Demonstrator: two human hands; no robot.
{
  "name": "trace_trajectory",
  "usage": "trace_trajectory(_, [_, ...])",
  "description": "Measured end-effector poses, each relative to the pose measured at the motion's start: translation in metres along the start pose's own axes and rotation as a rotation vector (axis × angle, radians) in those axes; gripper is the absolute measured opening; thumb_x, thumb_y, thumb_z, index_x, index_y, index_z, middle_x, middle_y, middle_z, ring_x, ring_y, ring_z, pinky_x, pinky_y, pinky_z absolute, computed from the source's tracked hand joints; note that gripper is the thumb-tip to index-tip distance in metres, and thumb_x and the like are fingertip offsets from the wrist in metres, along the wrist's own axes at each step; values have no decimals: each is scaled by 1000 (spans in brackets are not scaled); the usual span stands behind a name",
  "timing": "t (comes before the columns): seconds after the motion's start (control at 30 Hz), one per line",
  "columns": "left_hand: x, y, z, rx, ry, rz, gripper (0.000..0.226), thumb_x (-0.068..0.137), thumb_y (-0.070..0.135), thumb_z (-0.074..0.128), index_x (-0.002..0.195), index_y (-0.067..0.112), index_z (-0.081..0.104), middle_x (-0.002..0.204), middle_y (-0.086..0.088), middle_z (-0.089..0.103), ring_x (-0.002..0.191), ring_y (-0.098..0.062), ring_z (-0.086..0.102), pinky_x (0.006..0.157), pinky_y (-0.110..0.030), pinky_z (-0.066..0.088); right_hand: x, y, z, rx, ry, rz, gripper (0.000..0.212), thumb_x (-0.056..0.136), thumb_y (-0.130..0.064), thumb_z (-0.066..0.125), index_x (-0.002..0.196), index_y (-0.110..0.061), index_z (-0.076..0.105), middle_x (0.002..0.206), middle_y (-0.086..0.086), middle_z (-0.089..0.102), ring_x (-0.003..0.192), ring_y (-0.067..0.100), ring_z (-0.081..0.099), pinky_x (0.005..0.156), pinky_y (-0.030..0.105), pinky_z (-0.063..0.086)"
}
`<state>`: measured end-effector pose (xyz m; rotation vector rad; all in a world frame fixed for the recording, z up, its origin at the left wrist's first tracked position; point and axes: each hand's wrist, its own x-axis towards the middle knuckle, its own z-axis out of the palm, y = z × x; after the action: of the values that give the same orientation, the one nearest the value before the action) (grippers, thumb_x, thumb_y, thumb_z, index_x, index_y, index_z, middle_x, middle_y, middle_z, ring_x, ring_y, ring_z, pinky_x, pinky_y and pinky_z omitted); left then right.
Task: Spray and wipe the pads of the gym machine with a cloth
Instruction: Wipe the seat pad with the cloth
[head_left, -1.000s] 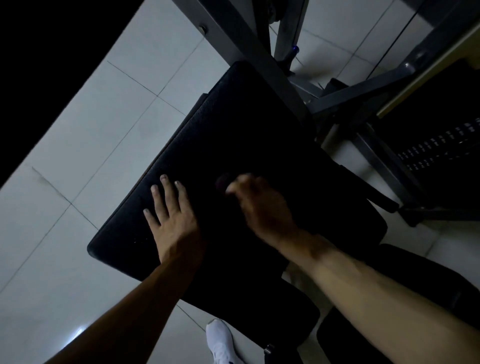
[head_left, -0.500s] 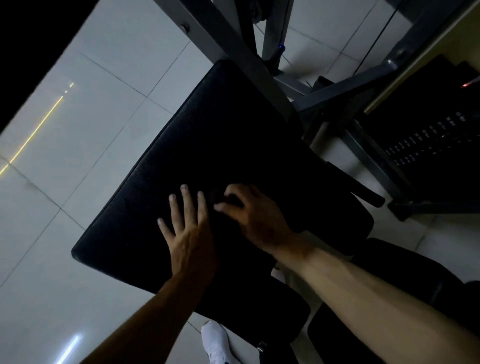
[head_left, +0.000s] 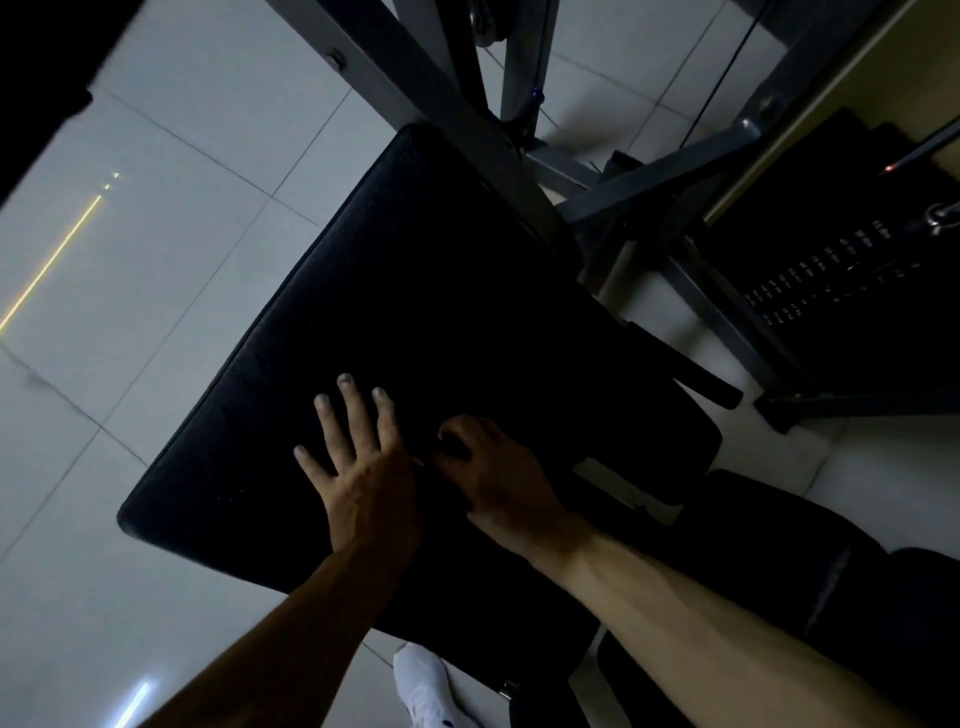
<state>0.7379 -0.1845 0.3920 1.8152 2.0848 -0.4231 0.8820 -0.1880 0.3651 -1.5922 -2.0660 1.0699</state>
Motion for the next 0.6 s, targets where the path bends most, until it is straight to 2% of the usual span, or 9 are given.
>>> trace_trajectory(0.07, [-1,0,2,31,2,-1,108,92,38,71,162,16,-8,162,-10,-39,150,-38,-31,119,-72,4,10,25,-19,-67,150,-41,40,95,-33,62,135,-28,66,129,8,61,116,32,63,93,38,55])
trace_trajectory(0.1, [-1,-1,2,45,-1,-1,115,88,41,76,162,16,-8,162,-11,-39,151,-39,-29,119,-73,5,17,41,-33,-115,273,-60,43,93,-24,57,135,-27,67,127,13,61,114,36,63,92,40,56])
trace_trajectory(0.13, [0,-2,2,49,-6,4,122,84,46,79,162,15,-9,162,-12,-38,151,-40,-29,118,-74,5,24,57,-48,-136,384,6,47,93,-18,52,137,-25,66,127,15,59,113,37,61,94,44,56])
trace_trajectory(0.2, [-1,-4,3,33,-31,29,131,78,58,79,161,16,-11,162,-12,-39,150,-40,-31,117,-73,0,36,79,-70,-83,548,250,48,93,-7,56,138,-22,65,128,16,56,114,36,59,98,52,52])
trace_trajectory(0.27, [-2,-4,2,16,-42,47,136,74,66,77,162,15,-13,161,-13,-39,149,-40,-32,117,-72,-3,40,79,-69,-8,635,399,50,91,-2,62,138,-19,65,129,17,55,115,37,59,101,51,51])
trace_trajectory(0.33, [-2,-5,3,22,-22,44,138,72,66,79,161,16,-12,162,-13,-38,149,-40,-32,118,-73,-2,28,58,-46,23,569,352,52,90,-2,63,140,-20,64,132,16,55,120,35,56,106,43,47])
trace_trajectory(0.4, [-3,-6,6,18,7,36,133,75,60,81,161,17,-11,163,-12,-36,150,-40,-30,117,-74,-1,2,31,-7,7,436,221,54,89,-10,68,142,-23,62,135,14,55,122,32,54,106,38,41])
trace_trajectory(0.5, [-3,-6,6,-19,41,57,118,86,55,73,162,17,-9,165,-10,-33,151,-38,-29,117,-76,3,-37,4,33,-71,226,75,65,79,-11,81,140,-25,61,138,15,56,124,37,55,100,47,51])
trace_trajectory(0.6, [-8,-9,3,-67,57,97,126,79,60,77,163,17,-7,166,-12,-30,152,-37,-28,119,-72,-4,-36,21,9,-95,183,33,43,90,-12,65,133,-18,68,136,15,57,123,35,54,99,48,51])
